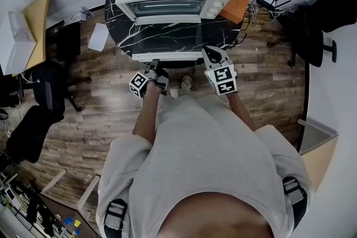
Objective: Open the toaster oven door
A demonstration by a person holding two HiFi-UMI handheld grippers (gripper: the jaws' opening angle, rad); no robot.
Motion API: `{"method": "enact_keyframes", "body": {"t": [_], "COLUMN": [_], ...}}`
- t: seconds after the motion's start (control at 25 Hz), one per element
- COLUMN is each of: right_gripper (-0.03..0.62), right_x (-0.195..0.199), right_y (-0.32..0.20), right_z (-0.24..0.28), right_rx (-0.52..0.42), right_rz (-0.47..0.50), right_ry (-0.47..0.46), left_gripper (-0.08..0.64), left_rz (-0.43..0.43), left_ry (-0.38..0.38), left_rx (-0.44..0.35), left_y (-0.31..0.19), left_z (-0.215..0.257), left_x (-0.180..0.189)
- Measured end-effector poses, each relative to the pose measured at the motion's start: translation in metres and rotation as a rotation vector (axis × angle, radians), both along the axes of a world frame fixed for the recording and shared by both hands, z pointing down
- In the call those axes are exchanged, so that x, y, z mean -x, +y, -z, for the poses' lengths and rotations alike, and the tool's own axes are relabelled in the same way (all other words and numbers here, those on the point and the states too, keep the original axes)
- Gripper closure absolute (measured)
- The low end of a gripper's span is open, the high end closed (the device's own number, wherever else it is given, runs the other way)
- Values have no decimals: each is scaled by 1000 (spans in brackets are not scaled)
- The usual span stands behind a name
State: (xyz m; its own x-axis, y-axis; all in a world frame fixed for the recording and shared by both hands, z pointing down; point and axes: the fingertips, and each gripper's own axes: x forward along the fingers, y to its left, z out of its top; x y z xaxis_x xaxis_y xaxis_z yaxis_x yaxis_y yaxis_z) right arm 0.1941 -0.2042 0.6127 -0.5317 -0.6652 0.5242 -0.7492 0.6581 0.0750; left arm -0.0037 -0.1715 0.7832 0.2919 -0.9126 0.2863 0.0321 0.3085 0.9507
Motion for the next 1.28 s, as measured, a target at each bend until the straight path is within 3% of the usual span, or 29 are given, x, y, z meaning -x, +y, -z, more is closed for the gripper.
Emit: {"method": "enact_keyframes", "body": {"t": [0.76,1.28], "right_gripper": [578,578], "right_x": [-7,-5], "right_y": [2,3], "right_z": [7,2], "right_rx": [-21,-12], "right_rz": [-1,12], "right_ry": [-4,-2], "left_gripper": [482,465], "left_rz": [-7,-18], "left_ry": [3,-14], "left_rx": [45,7], "left_y": [3,3], "left_z": [-20,-18], "left_x": [-1,0]}}
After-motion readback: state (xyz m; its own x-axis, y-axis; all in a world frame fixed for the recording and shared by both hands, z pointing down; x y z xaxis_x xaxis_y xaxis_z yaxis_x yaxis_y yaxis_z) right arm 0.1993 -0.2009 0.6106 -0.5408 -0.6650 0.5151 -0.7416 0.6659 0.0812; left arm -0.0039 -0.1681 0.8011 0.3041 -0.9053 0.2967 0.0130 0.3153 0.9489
